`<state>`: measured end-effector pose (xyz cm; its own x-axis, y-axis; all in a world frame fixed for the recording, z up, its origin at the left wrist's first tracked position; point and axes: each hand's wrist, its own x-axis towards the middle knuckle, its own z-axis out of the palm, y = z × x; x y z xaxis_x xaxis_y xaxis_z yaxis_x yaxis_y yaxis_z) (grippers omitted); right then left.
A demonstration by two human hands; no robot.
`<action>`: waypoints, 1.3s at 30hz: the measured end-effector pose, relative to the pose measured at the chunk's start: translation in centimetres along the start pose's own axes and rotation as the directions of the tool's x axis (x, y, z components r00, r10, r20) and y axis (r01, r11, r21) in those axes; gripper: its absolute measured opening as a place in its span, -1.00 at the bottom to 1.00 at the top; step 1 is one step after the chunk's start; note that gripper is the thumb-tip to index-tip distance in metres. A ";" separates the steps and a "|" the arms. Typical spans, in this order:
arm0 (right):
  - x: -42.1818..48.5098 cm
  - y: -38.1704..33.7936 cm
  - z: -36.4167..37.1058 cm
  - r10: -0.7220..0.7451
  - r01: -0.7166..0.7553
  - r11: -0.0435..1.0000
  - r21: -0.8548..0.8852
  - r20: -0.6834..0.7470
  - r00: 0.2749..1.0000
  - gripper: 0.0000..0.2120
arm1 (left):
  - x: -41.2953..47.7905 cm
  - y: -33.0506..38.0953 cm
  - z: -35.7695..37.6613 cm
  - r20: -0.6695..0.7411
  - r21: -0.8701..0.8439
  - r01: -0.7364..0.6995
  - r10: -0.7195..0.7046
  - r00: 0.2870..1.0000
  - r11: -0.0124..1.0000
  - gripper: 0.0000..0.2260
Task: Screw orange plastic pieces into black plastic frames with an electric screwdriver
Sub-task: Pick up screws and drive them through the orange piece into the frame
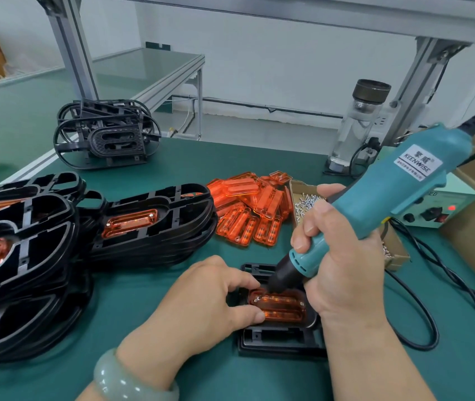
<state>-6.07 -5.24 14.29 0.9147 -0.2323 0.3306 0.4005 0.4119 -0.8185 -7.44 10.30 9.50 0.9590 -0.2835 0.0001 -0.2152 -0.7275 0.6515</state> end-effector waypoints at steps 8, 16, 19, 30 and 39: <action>-0.3 0.1 0.4 -0.044 0.047 0.998 -0.039 0.090 0.995 -0.85 | 0.0 0.0 0.0 -0.004 0.015 -0.004 0.004 1.000 1.000 -0.60; -0.1 0.1 0.7 -0.033 0.039 0.999 -0.009 0.359 0.933 -0.83 | -0.1 0.2 -0.2 0.033 0.051 -0.038 0.036 0.999 0.998 -0.61; 0.2 0.2 1.0 0.010 -0.001 1.000 -0.020 0.435 0.900 -0.82 | -0.1 0.4 -0.3 0.060 0.057 -0.049 0.046 0.997 0.997 -0.68; 1.1 0.6 2.3 0.114 -0.095 0.993 -0.062 0.508 0.854 -0.84 | 0.2 0.5 -0.5 0.063 0.050 -0.064 0.061 0.996 0.997 -0.69; 1.0 0.6 1.5 0.088 -0.067 0.996 -0.064 0.428 0.900 -0.89 | 0.3 0.4 -0.3 0.050 0.054 -0.050 0.047 0.998 0.997 -0.69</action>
<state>-4.82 -3.89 14.83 0.8813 0.2043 0.4262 0.3337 0.3695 -0.8672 -7.22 10.13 10.04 0.9374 -0.3482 -0.0069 -0.2725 -0.7453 0.6085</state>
